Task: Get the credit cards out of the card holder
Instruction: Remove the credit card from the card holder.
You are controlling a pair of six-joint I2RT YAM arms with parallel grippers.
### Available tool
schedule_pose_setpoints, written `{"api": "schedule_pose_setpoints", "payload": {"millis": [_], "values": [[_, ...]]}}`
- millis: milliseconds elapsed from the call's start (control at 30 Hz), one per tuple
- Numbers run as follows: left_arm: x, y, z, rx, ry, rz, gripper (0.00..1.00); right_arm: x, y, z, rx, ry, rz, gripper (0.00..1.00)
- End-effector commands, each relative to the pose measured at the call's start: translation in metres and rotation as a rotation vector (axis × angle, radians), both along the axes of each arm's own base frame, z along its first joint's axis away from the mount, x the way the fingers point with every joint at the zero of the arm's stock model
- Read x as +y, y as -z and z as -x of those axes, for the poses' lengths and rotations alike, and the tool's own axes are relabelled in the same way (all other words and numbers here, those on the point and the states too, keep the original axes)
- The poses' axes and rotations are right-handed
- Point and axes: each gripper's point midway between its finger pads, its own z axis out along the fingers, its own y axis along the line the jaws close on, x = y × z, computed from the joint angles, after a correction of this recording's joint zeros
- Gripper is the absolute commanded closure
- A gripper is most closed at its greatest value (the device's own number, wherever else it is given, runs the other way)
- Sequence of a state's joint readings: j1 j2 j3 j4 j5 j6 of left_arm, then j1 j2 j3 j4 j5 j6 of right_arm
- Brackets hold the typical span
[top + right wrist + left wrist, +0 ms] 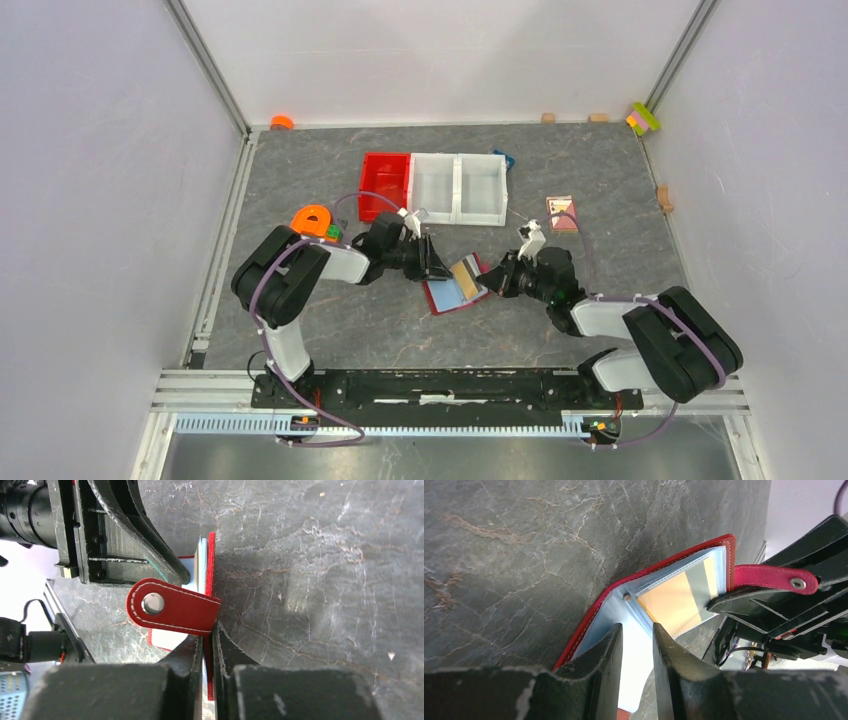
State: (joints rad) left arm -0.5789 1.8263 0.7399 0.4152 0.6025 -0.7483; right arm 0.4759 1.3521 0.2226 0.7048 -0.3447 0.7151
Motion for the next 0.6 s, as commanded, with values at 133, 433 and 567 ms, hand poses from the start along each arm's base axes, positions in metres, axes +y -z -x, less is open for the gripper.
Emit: {"api": "schedule_pose_setpoints", "payload": {"millis": [133,433,567], "values": [[0.011,0.021,-0.013,-0.041,0.013,-0.137,0.65,0.007,0.001,-0.013,-0.138,-0.184,0.18,0.72],[0.023,0.031,-0.019,-0.065,0.012,-0.242,0.65,0.02,-0.001,-0.022,-0.135,-0.23,0.16,0.52],[0.025,0.035,-0.023,-0.077,0.019,-0.279,0.65,0.024,-0.012,-0.031,-0.168,-0.228,0.146,0.4]]}}
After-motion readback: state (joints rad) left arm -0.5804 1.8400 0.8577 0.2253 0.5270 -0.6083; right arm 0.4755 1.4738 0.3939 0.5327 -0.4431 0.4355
